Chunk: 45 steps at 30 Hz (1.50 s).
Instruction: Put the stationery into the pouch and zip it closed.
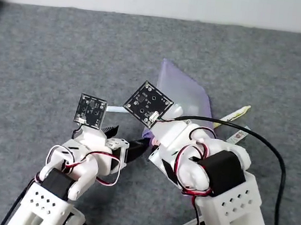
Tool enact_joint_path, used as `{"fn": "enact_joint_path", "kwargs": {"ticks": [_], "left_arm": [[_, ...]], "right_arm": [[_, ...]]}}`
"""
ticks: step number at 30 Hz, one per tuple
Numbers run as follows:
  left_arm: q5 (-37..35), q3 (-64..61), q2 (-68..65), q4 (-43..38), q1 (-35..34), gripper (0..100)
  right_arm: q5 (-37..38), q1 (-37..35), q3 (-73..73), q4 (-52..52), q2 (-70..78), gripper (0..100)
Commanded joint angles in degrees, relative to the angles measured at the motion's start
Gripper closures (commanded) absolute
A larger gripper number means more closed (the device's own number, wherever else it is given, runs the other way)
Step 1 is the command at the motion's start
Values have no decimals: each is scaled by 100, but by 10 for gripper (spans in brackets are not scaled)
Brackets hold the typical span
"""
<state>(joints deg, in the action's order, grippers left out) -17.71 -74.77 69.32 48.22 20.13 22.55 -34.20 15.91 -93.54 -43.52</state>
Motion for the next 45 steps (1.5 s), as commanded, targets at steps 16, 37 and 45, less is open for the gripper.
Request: {"fn": "enact_joint_path", "kwargs": {"ticks": [16,37,45], "left_arm": [[79,699,-44,-79,686,695],[-18,409,-79,-105,431,695],[-18,303,-79,-413,431,797]], "right_arm": [[26,-321,-237,-242,-400,991],[26,-338,-255,-365,-409,991],[26,-338,-237,-356,-409,991]]}}
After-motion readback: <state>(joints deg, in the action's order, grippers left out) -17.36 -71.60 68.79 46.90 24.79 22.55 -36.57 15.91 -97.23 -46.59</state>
